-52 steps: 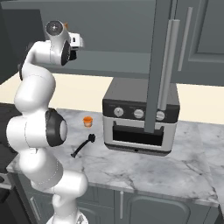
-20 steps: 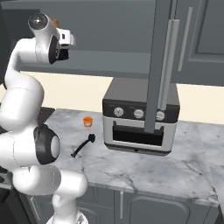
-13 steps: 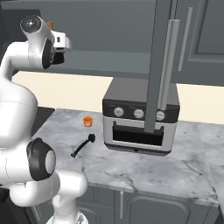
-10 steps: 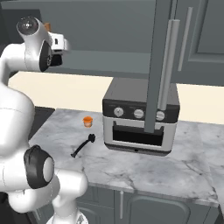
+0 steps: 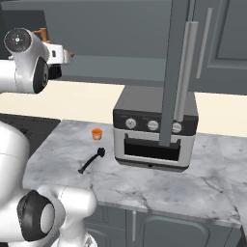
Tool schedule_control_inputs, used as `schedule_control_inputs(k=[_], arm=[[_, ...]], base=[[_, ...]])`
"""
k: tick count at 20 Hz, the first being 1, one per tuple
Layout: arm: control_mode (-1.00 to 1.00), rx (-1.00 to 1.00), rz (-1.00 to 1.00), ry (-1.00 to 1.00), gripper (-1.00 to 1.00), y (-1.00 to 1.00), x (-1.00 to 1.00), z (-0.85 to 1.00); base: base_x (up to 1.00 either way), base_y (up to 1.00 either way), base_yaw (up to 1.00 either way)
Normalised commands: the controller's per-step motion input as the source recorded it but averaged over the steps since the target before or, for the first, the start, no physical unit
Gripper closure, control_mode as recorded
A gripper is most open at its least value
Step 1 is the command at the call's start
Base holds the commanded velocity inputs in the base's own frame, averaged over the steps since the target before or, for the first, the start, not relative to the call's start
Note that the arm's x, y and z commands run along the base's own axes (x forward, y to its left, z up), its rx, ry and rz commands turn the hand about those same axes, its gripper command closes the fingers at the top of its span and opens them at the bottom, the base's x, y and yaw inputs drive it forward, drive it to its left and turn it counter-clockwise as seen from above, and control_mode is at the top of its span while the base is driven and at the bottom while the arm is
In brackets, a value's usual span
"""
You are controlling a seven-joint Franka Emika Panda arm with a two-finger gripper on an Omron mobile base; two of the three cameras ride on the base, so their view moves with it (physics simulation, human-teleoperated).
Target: Pick the soap dispenser and dish brush from the cabinet and place them on the counter.
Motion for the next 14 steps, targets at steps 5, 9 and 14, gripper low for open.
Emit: schedule_control_inputs(k=[5, 9, 14], arm=[[-1.0, 0.02, 0.0, -0.12, 1.0, -0.03, -0.6, -0.03], [-1.0, 0.03, 0.0, -0.1, 1.0, -0.05, -0.53, -0.07], [-1.0, 0.05, 0.0, -0.08, 1.0, -0.12, -0.46, -0.11]], base=[[0.0, 0.0, 0.0], [0.0, 0.0, 0.0], [0.0, 0.0, 0.0]])
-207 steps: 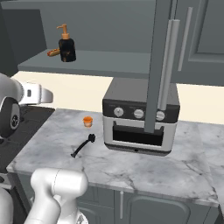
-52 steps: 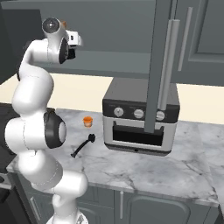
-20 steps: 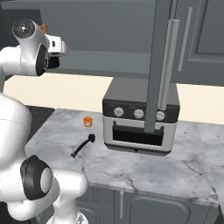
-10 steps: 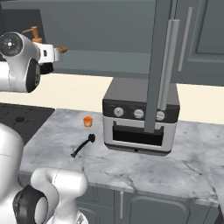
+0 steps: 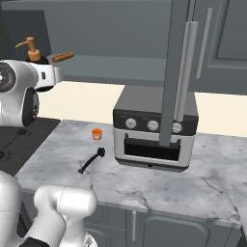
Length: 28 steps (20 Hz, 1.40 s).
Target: Pick the soap dispenser and dish brush from the cabinet and place them on the counter.
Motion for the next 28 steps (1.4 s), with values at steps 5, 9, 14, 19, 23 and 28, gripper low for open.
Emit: schedule_control_inputs(k=[5, 9, 14, 19, 23, 28], arm=[[-1.0, 0.04, 0.0, -0.01, 1.0, -0.08, -0.2, -0.08], [-1.0, 0.03, 0.0, 0.0, 1.0, -0.04, -0.16, -0.23], [-1.0, -0.02, 0.0, -0.05, 1.0, 0.0, -0.19, -0.46], [-1.0, -0.03, 0.0, -0.06, 1.0, 0.0, -0.2, -0.46], [-1.0, -0.03, 0.0, -0.07, 1.0, 0.0, -0.15, -0.49], [-1.0, -0.03, 0.0, -0.09, 1.0, 0.0, -0.11, -0.49]], base=[[0.0, 0.0, 0.0], [0.0, 0.0, 0.0], [0.0, 0.0, 0.0], [0.0, 0.0, 0.0], [0.0, 0.0, 0.0], [0.0, 0.0, 0.0]])
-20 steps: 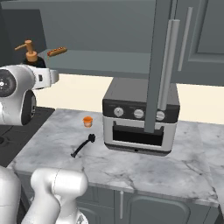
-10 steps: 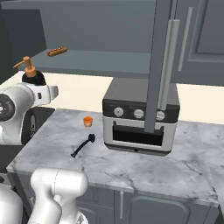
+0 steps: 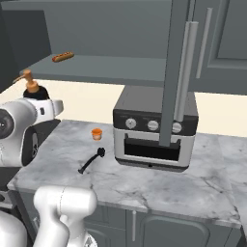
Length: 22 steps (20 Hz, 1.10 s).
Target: Pick the soap dispenser and dish brush from the cabinet and place them on the counter.
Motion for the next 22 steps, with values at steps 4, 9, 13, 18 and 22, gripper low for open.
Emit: schedule_control_inputs(k=[4, 9, 13, 18, 22], arm=[[-1.0, -0.03, 0.0, -0.14, 1.0, 0.0, -0.19, -0.49], [-1.0, 0.0, 0.0, -0.08, 1.0, 0.07, -0.02, -0.34], [-1.0, 0.0, 0.0, 0.01, 1.0, 0.05, 0.27, -0.47], [-1.0, 0.0, 0.0, -0.02, 1.0, 0.02, 0.15, -0.51], [-1.0, 0.0, 0.0, -0.07, 1.0, 0.07, 0.08, -0.47]], base=[[0.0, 0.0, 0.0], [0.0, 0.0, 0.0], [0.0, 0.0, 0.0], [0.0, 0.0, 0.0], [0.0, 0.0, 0.0]])
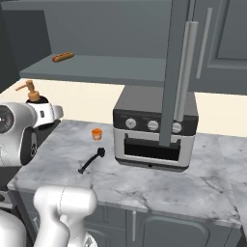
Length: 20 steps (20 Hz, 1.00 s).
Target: Pick the soap dispenser and dish brush from the cabinet and place them on the counter.
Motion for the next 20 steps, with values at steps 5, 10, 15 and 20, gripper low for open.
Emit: schedule_control_inputs(k=[5, 10, 15, 20], arm=[[-1.0, 0.0, 0.0, -0.12, 1.0, 0.19, 0.05, -0.51], [-1.0, 0.02, 0.0, -0.02, 1.0, 0.19, 0.2, -0.55], [-1.0, 0.03, 0.0, 0.01, 1.0, 0.14, 0.26, -0.55], [-1.0, 0.04, 0.0, -0.02, 1.0, 0.12, 0.29, -0.45]], base=[[0.0, 0.0, 0.0], [0.0, 0.0, 0.0], [0.0, 0.0, 0.0], [0.0, 0.0, 0.0]])
